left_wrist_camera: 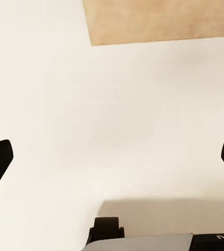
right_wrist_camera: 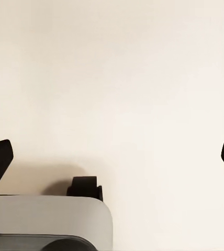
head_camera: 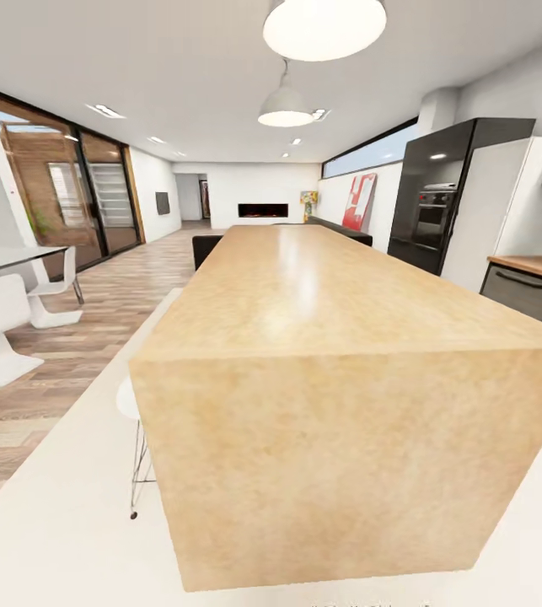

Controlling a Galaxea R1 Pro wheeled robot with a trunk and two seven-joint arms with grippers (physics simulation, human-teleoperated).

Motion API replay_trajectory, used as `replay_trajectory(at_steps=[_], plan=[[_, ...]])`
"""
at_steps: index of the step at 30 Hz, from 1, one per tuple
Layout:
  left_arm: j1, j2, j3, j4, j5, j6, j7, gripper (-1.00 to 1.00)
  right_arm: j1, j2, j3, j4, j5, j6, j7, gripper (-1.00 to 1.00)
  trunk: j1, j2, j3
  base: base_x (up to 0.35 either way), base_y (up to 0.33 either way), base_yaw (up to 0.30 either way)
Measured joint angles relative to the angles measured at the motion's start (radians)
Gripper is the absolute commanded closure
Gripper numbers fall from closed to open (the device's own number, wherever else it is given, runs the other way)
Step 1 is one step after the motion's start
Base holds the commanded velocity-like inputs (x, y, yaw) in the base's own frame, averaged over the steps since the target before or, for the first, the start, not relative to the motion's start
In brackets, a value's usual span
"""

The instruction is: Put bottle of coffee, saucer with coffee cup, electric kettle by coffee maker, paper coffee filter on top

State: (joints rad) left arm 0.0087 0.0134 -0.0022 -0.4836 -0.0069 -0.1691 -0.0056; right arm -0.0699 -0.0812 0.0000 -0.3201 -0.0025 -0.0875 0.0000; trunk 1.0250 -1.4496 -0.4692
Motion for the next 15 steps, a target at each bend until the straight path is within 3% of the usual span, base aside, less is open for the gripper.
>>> replay_trajectory(at_steps=[15], plan=[[0.0,0.0,0.001,0.0,0.0,0.0,0.0,-1.0,0.0,0.0,-0.001,0.0,0.001,-0.001,-0.001,-1.0,0.0,0.0,0.0,0.0,0.0,-0.254]])
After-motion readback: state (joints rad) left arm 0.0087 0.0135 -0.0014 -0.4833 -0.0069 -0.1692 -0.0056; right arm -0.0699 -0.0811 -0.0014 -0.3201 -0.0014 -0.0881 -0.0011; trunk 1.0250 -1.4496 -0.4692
